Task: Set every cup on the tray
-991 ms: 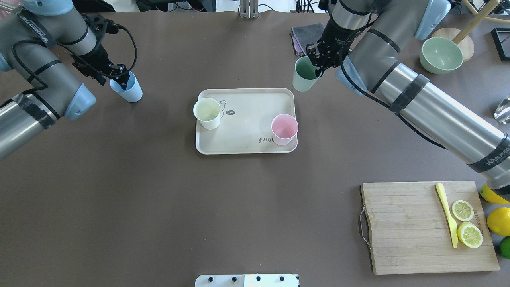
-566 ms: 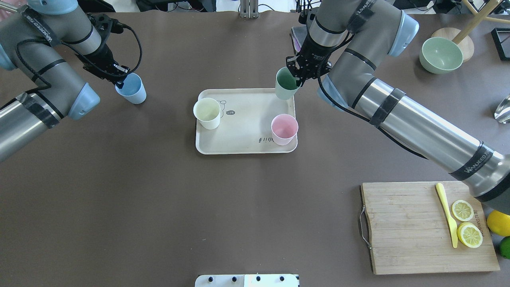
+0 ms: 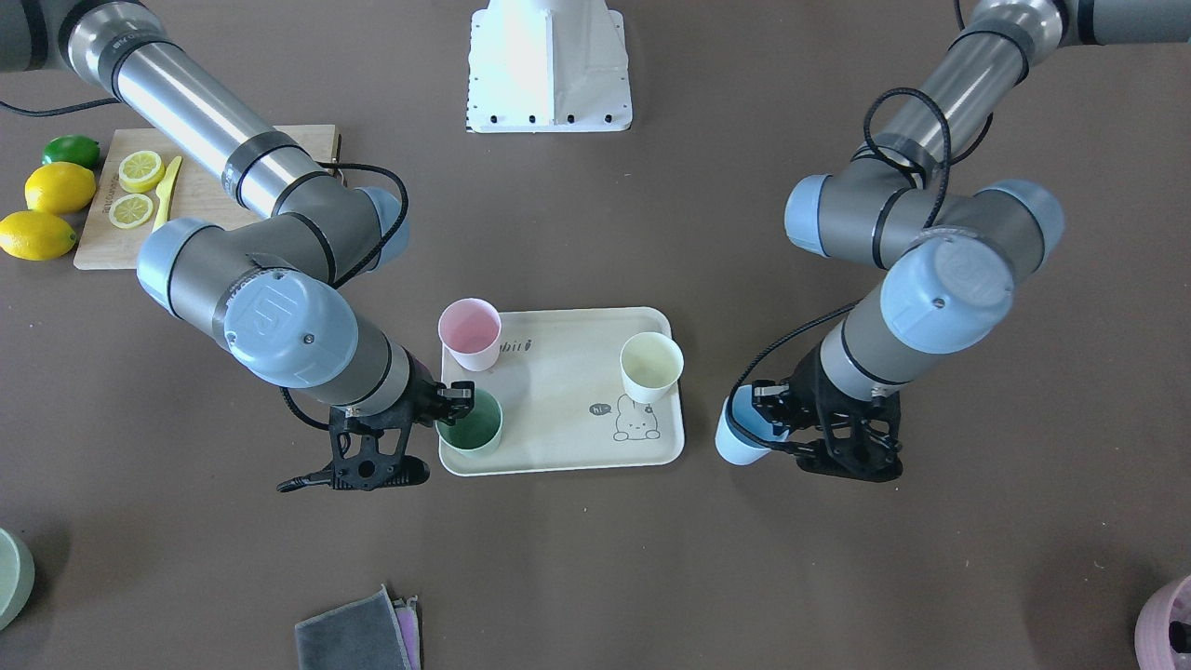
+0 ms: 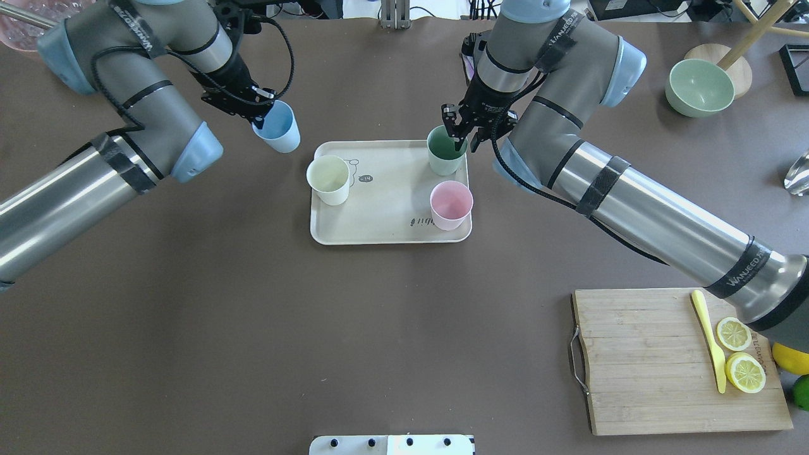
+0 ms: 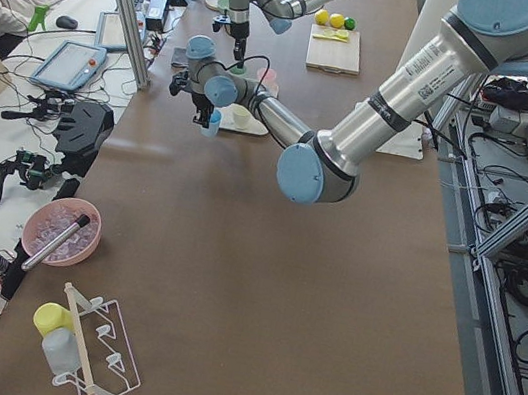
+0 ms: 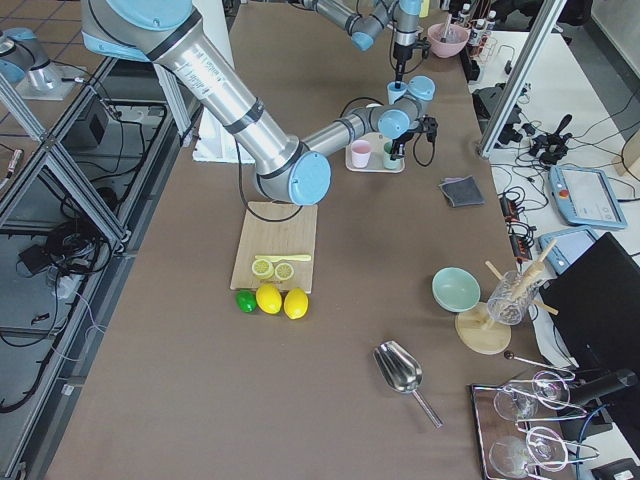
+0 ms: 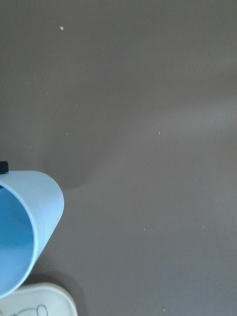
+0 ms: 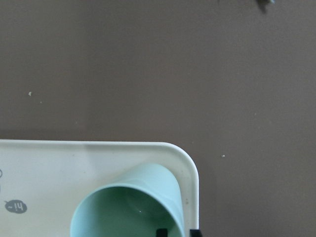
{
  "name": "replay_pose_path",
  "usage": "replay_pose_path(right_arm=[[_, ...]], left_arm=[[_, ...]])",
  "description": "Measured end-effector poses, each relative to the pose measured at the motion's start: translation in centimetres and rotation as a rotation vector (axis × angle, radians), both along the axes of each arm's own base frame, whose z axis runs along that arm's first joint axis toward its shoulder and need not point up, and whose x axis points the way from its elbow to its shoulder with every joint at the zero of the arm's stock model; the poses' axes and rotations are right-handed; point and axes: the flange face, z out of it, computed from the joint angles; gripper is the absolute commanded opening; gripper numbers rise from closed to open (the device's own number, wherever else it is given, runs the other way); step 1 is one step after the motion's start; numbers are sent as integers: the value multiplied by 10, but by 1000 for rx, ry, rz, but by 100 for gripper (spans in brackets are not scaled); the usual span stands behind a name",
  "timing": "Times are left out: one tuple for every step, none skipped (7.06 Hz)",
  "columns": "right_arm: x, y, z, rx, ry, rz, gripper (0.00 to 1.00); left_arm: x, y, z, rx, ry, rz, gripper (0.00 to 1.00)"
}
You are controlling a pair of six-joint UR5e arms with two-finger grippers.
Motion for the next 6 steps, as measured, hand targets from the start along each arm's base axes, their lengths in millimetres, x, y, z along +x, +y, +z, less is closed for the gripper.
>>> replay_pose_path(right_arm=[[13,-5,0,0,-6,13,100],[33,-12,4,0,-16,25,100],[53,-16,13,2,-24,28,100],[68,-18,23,5,-27,31,100],[81,-21,31,11,-26,33,100],[91,-24,38,19,-26,31,100]], left_arm=[[26,8,-21,-11,20,0,0],[44,14,-27,-6,34,-1,0],[59,17,-24,9,37,-15,0],[69,19,-22,17,39,-32,97],[74,20,-24,17,42,-43,98],[76,20,-27,19,45,-49,98]])
